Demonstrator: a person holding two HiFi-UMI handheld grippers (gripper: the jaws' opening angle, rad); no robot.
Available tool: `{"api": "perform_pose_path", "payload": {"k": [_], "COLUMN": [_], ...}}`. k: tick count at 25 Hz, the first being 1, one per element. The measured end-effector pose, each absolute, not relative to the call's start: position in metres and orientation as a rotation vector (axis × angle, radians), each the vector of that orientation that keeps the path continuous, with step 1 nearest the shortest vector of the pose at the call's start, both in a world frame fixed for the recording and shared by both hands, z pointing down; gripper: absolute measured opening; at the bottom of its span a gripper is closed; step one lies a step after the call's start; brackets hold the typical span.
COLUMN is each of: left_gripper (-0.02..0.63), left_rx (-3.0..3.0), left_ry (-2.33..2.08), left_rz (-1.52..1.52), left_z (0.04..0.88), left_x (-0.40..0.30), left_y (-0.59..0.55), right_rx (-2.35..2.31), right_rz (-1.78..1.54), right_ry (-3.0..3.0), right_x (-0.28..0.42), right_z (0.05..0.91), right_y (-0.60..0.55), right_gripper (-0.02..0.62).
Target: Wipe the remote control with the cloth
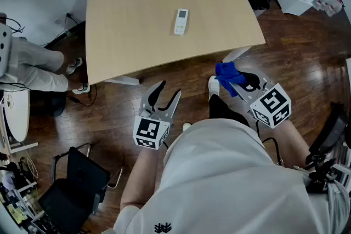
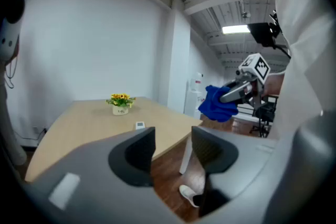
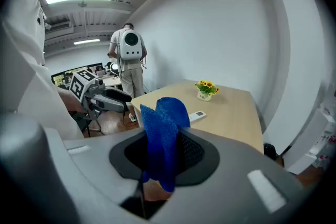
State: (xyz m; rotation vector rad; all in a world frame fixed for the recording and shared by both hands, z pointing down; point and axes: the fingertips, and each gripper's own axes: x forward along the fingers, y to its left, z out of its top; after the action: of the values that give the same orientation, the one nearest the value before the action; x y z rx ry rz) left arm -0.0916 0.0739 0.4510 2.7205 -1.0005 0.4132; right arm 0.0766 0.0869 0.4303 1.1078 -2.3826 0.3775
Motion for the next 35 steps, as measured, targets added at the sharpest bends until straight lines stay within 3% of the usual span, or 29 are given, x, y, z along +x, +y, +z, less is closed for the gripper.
{"api": "perform_pose_path", "payload": {"k": [14,27,35], "left_gripper": [0.294,0.339,0.339], "left_rx": [2.489,2.330,2.312], "left_ry": [-1.190,-1.263,-1.273], "left_rz": [0.759,0.871,0.846], "left_z": [0.515,0.646,0.676], "left_x": [0.012,0.014,0.021], "left_y": [-0.102,-0.197,-0.222], "right_rx": [0.937,0.990,0.991], "right_rz": [0.431,0.524,0.530], "right_ry": [-2.435,-2.340,-2.261], "right_x": [0.197,0.212,0.208], "right_z": [0.445,0.462,0.462], "right_y": [-0.072,-0.102,-0.114], "right_gripper": [0.089,0.090,0.089]}}
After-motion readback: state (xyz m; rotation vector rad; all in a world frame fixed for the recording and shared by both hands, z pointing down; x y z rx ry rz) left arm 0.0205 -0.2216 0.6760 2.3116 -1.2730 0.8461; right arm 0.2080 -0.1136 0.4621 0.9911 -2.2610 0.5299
